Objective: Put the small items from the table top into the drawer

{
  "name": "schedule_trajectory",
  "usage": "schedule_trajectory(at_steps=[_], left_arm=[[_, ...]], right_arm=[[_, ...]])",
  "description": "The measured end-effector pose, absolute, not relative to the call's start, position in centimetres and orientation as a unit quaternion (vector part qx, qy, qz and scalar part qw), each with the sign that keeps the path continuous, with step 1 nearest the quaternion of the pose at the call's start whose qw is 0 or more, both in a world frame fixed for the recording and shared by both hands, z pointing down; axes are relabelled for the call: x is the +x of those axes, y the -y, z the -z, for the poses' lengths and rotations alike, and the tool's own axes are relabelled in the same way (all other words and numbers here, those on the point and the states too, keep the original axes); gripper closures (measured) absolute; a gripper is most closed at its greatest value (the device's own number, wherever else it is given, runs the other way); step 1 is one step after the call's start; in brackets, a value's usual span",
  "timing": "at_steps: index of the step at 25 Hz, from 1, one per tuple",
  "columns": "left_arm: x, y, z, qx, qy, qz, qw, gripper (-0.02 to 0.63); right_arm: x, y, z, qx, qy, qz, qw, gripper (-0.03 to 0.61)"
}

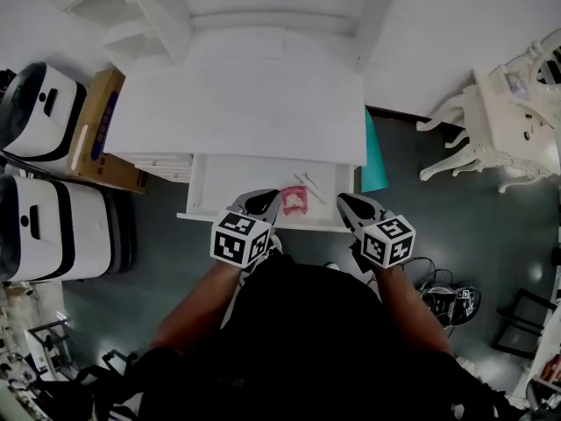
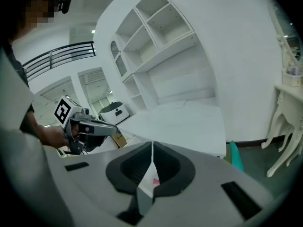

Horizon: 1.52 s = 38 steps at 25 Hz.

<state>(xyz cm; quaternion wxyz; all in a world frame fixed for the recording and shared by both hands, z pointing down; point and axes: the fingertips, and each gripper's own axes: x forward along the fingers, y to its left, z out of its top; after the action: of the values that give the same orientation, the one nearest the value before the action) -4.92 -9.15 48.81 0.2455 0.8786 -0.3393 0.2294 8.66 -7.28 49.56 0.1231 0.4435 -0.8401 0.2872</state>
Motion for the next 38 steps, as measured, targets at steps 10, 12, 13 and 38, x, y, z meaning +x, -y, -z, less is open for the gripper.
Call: schedule_trajectory(at_steps=[10, 12, 13, 38], left_arm=[[0.0, 2.7, -47.8, 0.864, 0.383, -0.216, 0.246, 0.603], [0.9, 1.5, -47.5, 0.862, 0.391, -0.213, 0.244, 0.603], [1.3, 0.8, -47.5, 0.861, 0.394, -0.212, 0.243, 0.603], [2.6, -8.4, -46.7, 0.837, 0.441, -0.210, 0.249, 0.603]], right_arm=[[13.5, 1.9, -47.9, 0.417, 0.861, -0.267, 0.113, 0.543], [14.4, 0.6, -47.9, 0.411, 0.864, -0.271, 0.104, 0.543], [14.9, 0.0, -48.0, 0.407, 0.866, -0.272, 0.100, 0.543], [16.4, -8.0, -49.5, 0.360, 0.885, -0.279, 0.100, 0.551]])
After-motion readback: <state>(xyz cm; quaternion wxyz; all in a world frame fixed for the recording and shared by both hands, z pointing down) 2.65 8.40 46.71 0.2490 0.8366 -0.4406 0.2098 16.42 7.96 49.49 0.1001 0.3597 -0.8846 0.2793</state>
